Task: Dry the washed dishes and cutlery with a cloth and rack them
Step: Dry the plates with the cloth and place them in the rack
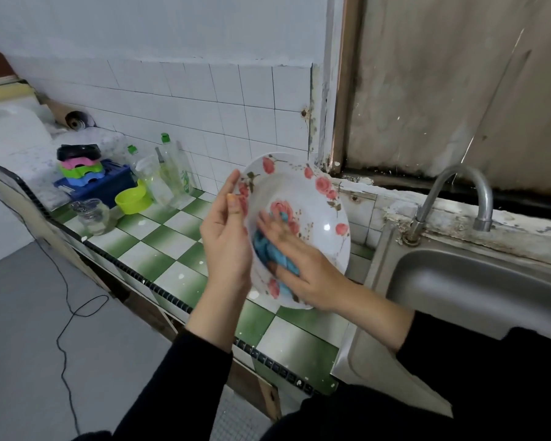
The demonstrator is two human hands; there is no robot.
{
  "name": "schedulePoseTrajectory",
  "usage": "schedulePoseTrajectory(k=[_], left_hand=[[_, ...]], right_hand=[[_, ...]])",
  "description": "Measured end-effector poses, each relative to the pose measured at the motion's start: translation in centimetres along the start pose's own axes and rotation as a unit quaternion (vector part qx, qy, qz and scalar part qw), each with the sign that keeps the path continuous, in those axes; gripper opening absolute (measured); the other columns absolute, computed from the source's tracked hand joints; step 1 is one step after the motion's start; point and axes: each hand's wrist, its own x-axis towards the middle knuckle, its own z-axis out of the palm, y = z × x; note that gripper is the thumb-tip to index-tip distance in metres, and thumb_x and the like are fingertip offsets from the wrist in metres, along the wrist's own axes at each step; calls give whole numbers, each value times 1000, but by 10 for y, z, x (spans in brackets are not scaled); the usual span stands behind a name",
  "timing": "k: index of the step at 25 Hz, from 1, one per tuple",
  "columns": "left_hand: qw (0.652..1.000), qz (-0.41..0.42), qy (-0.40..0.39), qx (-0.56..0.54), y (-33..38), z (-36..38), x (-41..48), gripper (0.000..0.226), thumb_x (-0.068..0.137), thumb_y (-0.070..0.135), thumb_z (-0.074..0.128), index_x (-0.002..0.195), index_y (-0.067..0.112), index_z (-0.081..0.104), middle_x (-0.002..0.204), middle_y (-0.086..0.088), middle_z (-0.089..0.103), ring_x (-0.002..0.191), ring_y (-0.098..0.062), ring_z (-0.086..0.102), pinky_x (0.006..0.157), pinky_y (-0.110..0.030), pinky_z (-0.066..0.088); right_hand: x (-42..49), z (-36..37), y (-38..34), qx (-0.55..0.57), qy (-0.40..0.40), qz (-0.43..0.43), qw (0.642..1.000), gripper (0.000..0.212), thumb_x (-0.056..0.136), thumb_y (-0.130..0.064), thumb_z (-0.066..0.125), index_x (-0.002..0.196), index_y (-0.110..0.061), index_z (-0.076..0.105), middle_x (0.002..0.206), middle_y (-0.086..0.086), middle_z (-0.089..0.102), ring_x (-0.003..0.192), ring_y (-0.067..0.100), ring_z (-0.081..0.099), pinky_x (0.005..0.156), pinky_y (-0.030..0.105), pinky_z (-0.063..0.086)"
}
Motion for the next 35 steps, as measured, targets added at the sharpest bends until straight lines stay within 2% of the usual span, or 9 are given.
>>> schedulePoseTrajectory(k=[2,6,10,13,16,22,27,30,35], left_hand=[[1000,1,11,-5,4,-9,5,32,103,13,40,131,16,55,98,15,69,82,7,65,72,-12,51],[999,-2,-52,-4,-1,-8,-2,30,99,19,47,128,22,55,111,9,70,105,-8,66,84,-22,54],[994,4,-110,2,-10,11,-7,27,101,19,44,122,26,59,124,-4,65,117,-16,61,97,-31,50],[997,23,-78,-14,-10,15,-1,29,103,10,39,126,19,55,120,-2,66,114,-13,62,96,-27,50],[999,35,-36,-21,-1,8,8,29,103,8,39,124,19,56,96,15,73,96,0,67,80,-17,52],[1000,25,8,-14,4,-8,11,29,102,11,43,126,18,58,107,10,69,95,2,66,83,-18,53],[999,10,-49,-11,4,-7,-3,28,102,10,43,119,24,61,108,10,69,96,3,66,77,-13,50],[997,4,-77,6,-3,-4,-16,29,102,11,44,112,30,64,113,7,69,107,-7,65,86,-22,53],[999,7,-23,-32,-9,-11,-7,29,102,7,42,120,21,59,113,4,69,106,-6,64,95,-24,51]], right_hand=[[-19,-13,31,-89,1,-52,995,64,95,-21,44,152,-20,16,160,-5,12,150,15,9,122,38,13],[-10,-49,66,-161,171,92,968,70,95,-18,52,153,-28,16,163,-2,-3,150,22,5,110,59,34],[41,-45,19,-11,307,92,947,62,101,-19,41,152,-15,7,161,7,-2,148,15,-4,119,20,13],[43,-13,-28,130,192,52,971,56,102,-22,32,150,-18,2,162,2,-1,149,13,-5,122,29,2],[4,1,-33,80,82,15,993,56,102,-26,36,152,-22,11,163,1,9,150,15,3,122,30,9],[-38,-25,38,-138,162,104,971,54,93,-30,46,146,-29,34,159,4,22,149,22,13,115,61,20],[16,-73,49,-68,298,198,932,54,100,-31,42,149,-36,21,160,-10,-2,149,20,-1,115,57,25],[51,-61,18,-33,326,161,931,54,103,-29,39,152,-26,17,163,3,-1,150,26,1,115,33,29],[40,14,-49,82,185,93,975,55,103,-23,36,153,-20,13,163,5,5,150,17,-1,121,25,4]])
